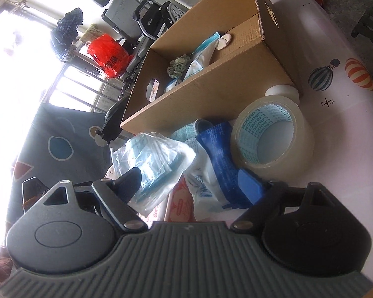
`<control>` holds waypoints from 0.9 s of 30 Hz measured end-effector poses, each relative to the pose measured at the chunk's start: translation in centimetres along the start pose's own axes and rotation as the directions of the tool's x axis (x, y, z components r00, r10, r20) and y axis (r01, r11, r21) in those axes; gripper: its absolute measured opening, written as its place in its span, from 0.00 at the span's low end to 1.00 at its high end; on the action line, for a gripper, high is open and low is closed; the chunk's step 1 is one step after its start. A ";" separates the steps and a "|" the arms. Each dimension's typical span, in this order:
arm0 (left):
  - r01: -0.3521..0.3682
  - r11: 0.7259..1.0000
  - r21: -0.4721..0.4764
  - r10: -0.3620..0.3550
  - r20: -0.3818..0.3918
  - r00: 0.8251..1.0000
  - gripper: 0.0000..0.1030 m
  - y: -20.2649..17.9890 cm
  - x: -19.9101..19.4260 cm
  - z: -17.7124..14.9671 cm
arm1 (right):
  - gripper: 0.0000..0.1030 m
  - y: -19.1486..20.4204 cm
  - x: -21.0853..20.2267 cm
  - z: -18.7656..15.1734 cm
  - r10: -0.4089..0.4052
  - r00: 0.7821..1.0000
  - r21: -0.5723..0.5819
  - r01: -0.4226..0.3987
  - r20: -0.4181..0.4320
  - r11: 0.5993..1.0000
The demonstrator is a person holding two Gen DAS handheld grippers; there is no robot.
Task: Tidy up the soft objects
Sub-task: 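Grasp the light blue face mask stack with the left tool while the right tool grasps the blue-and-white bag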
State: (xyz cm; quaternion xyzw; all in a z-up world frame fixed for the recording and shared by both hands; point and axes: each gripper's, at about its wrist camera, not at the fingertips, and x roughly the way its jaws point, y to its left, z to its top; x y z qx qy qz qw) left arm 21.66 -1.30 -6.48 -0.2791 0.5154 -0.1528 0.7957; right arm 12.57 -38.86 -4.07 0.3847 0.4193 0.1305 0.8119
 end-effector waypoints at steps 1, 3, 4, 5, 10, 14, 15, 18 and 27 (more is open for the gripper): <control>-0.007 1.000 0.022 0.007 -0.009 1.000 0.08 0.2 -0.8 -0.2 | 0.83 0.1 0.1 0.0 -0.019 1.000 -0.016 0.019 -0.004 1.000; -0.022 0.998 0.056 0.023 -0.028 0.999 0.06 0.6 -1.9 -0.7 | 0.83 0.4 0.8 -0.1 -0.068 0.998 -0.047 0.067 -0.015 0.997; -0.032 0.997 0.075 0.035 -0.040 0.999 0.06 0.9 -2.6 -1.0 | 0.83 0.4 1.2 -0.2 -0.094 0.995 -0.055 0.093 -0.025 0.994; -0.042 0.995 0.087 0.047 -0.050 0.998 0.06 1.2 -3.1 -1.2 | 0.83 0.3 1.7 -0.3 -0.118 0.992 -0.052 0.116 -0.038 0.992; -0.087 0.984 0.154 0.098 -0.063 0.993 0.06 2.6 -4.6 -2.1 | 0.83 -0.8 3.5 -0.7 -0.165 0.983 0.016 0.167 -0.082 0.986; -0.083 0.979 0.185 0.094 -0.054 0.994 0.20 3.1 -4.5 -2.1 | 0.84 -1.7 4.8 -0.6 -0.161 0.985 0.061 0.165 -0.063 0.984; -0.080 0.979 0.187 0.091 -0.053 0.994 0.28 3.0 -4.3 -2.0 | 0.85 -2.1 5.3 -0.4 -0.151 0.986 0.083 0.157 -0.067 0.984; -0.088 0.973 0.213 0.099 -0.044 0.994 0.43 2.8 -4.0 -1.9 | 0.85 -3.2 6.5 -0.4 -0.101 0.991 0.155 0.114 -0.089 0.981; -0.097 0.976 0.196 0.104 -0.028 0.994 0.45 3.2 -3.0 -1.6 | 0.82 -2.2 6.3 -0.6 0.024 0.996 0.164 -0.009 -0.089 0.986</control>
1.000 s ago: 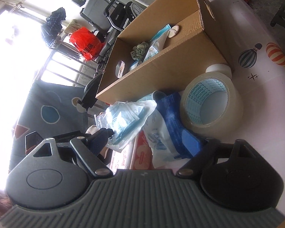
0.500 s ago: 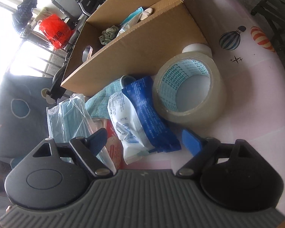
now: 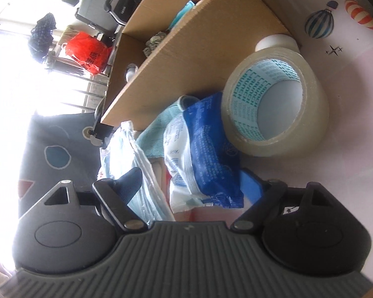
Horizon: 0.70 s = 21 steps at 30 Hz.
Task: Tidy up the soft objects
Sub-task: 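Grasp the light blue face mask stack with the left tool while the right tool grasps the blue-and-white bag, then lift the face masks with the left tool while the right tool lifts the blue bag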
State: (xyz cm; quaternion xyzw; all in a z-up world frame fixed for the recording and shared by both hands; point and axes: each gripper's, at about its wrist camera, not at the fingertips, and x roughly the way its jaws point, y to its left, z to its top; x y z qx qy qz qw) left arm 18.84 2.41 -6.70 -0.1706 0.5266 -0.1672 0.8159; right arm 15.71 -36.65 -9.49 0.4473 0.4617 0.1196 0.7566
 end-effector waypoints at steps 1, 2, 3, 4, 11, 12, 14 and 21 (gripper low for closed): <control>-0.003 1.000 -0.004 0.003 0.002 1.000 0.45 0.1 0.0 0.0 | 0.82 0.6 -0.2 -0.1 0.018 1.000 -0.023 -0.017 0.005 1.000; -0.004 1.000 -0.006 0.004 0.005 1.000 0.45 0.2 0.1 0.0 | 0.82 1.1 -0.3 -0.1 0.024 1.000 -0.046 -0.024 0.006 0.999; -0.003 1.000 -0.008 0.004 0.006 1.000 0.45 0.2 0.1 0.0 | 0.82 1.6 -0.3 0.0 0.017 1.000 -0.061 -0.017 0.007 0.998; -0.003 1.000 -0.012 0.003 0.006 1.000 0.45 0.2 0.1 0.1 | 0.82 1.8 -0.2 0.2 0.003 1.000 -0.068 -0.002 0.009 0.998; -0.008 0.999 -0.034 0.009 0.016 1.000 0.29 0.4 0.5 0.3 | 0.76 0.2 2.2 0.8 0.006 0.999 0.035 -0.007 0.039 0.999; -0.008 0.999 -0.037 0.009 0.017 1.000 0.28 0.4 0.5 0.3 | 0.73 0.1 2.6 0.5 -0.001 0.999 0.045 -0.002 0.049 0.999; -0.004 0.999 -0.040 0.005 0.014 1.000 0.27 0.5 0.7 0.3 | 0.65 0.0 3.2 0.2 -0.023 0.998 0.056 0.020 0.066 0.998; -0.021 0.999 -0.030 0.022 0.030 0.999 0.13 0.0 0.8 0.4 | 0.32 -0.4 3.9 0.0 -0.051 0.997 0.048 0.048 0.064 0.998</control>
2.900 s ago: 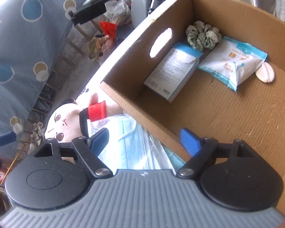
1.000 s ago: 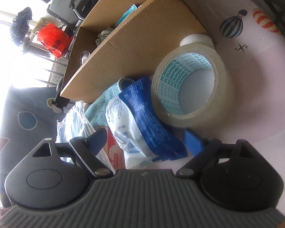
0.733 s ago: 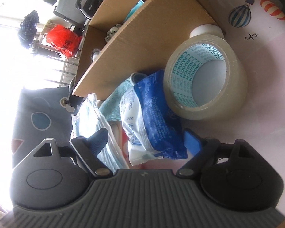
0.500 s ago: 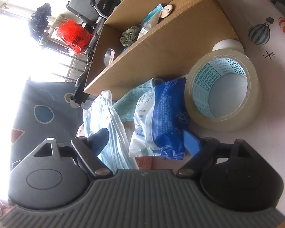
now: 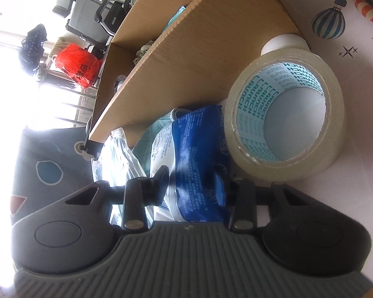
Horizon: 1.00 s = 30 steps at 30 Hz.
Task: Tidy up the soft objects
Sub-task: 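Lift the face masks with the left tool while the right tool lifts the blue bag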
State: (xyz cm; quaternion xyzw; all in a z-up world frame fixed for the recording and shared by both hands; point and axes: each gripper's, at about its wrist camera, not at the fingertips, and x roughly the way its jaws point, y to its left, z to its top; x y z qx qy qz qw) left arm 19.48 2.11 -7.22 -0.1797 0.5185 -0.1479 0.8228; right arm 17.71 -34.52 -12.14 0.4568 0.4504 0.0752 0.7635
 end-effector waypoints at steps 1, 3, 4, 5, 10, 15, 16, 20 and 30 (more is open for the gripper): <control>0.000 1.000 0.003 0.000 0.008 1.000 0.10 -0.1 -0.1 0.0 | 0.26 -0.1 -0.3 -0.1 0.003 1.000 -0.003 -0.003 0.005 1.000; 0.004 1.000 0.014 -0.005 0.024 1.000 0.07 -0.4 -0.3 -0.1 | 0.13 0.0 -0.9 -0.1 0.020 1.000 -0.003 -0.020 0.014 1.000; 0.004 1.000 0.030 -0.005 0.036 0.999 0.07 -0.6 -0.6 -0.2 | 0.12 0.0 -1.3 -0.2 0.024 1.000 -0.003 -0.024 0.016 1.000; 0.001 0.999 0.045 -0.003 0.053 0.999 0.06 -0.9 -1.0 -0.3 | 0.11 0.1 -1.6 -0.3 0.025 1.000 -0.008 -0.025 0.014 1.000; 0.007 0.992 0.122 -0.016 0.075 0.997 0.06 -2.6 -2.8 -0.7 | 0.10 0.8 -2.8 -0.9 0.066 0.997 -0.048 -0.068 -0.048 0.997; -0.010 0.991 0.136 0.003 0.058 0.998 0.06 -2.7 -3.3 -1.0 | 0.16 0.7 -3.5 -1.3 0.083 0.993 -0.043 -0.087 -0.078 0.995; -0.017 0.991 0.133 0.009 0.055 0.998 0.06 -2.6 -3.3 -1.0 | 0.22 0.5 -3.4 -1.1 0.085 0.993 -0.028 -0.088 -0.077 0.996; -0.018 0.992 0.124 0.013 0.043 0.999 0.06 -2.5 -2.8 -1.1 | 0.46 -0.1 -2.8 -0.7 0.119 0.991 0.028 -0.117 -0.061 0.993; -0.023 0.991 0.129 0.019 0.032 0.999 0.06 -2.4 -2.1 -0.9 | 0.68 0.1 -0.7 -1.4 0.076 0.997 0.062 -0.075 -0.023 0.995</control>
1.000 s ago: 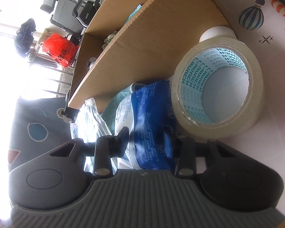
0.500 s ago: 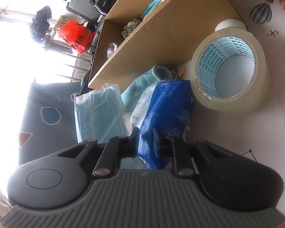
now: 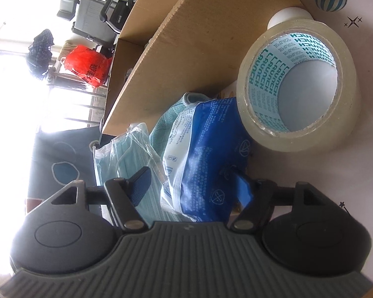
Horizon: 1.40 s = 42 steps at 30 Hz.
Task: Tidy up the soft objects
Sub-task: 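Lift the face masks with the left tool while the right tool lifts the blue bag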
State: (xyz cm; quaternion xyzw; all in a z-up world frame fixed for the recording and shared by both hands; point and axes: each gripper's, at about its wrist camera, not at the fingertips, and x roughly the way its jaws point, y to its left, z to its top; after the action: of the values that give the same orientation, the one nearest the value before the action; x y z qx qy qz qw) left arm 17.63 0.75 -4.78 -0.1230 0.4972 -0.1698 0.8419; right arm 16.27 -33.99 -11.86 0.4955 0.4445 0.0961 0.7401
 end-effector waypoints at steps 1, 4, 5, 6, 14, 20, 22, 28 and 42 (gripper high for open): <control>0.001 1.000 -0.002 -0.001 -0.001 1.000 0.06 0.0 0.1 0.0 | 0.66 0.0 0.1 -0.1 0.002 1.000 0.002 -0.002 0.008 1.000; 0.000 1.000 0.000 0.000 0.000 1.000 0.06 0.0 0.2 0.0 | 0.61 0.5 0.1 -0.2 -0.003 1.000 -0.006 0.004 0.028 1.000; -0.001 1.000 0.001 0.001 0.000 1.000 0.06 0.0 0.3 0.0 | 0.60 0.7 -0.1 -0.2 0.005 0.999 -0.011 -0.005 0.032 1.000; -0.002 1.000 0.002 0.002 -0.001 1.000 0.06 -0.1 0.3 0.1 | 0.60 1.0 -0.4 -0.2 0.022 0.999 -0.011 -0.021 0.038 1.000; 0.001 1.000 0.000 -0.001 0.000 1.000 0.06 -0.2 0.6 0.2 | 0.66 0.9 0.0 0.6 0.025 0.999 0.067 -0.028 0.043 0.997; -0.002 1.000 -0.004 0.002 -0.003 1.000 0.06 -0.2 0.8 0.3 | 0.76 1.5 1.2 0.5 -0.070 0.996 0.092 0.065 0.062 0.994; -0.003 1.000 -0.004 0.003 -0.003 1.000 0.06 -0.2 0.8 0.3 | 0.82 1.8 1.6 0.5 -0.098 0.992 0.103 0.091 0.074 0.991; -0.008 1.000 0.005 0.008 -0.001 1.000 0.06 -0.2 0.9 0.2 | 0.85 2.6 3.6 0.6 -0.221 0.971 0.130 0.208 0.090 0.969; 0.039 0.999 -0.022 -0.039 0.031 0.999 0.05 0.1 0.6 0.2 | 0.56 2.3 5.1 -0.2 -0.223 0.970 0.065 0.217 0.097 0.974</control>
State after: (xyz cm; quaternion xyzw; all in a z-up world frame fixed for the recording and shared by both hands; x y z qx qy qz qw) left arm 18.09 0.64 -5.22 -0.1450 0.4836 -0.1786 0.8445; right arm 19.82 -29.76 -12.89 0.4674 0.4600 -0.0244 0.7546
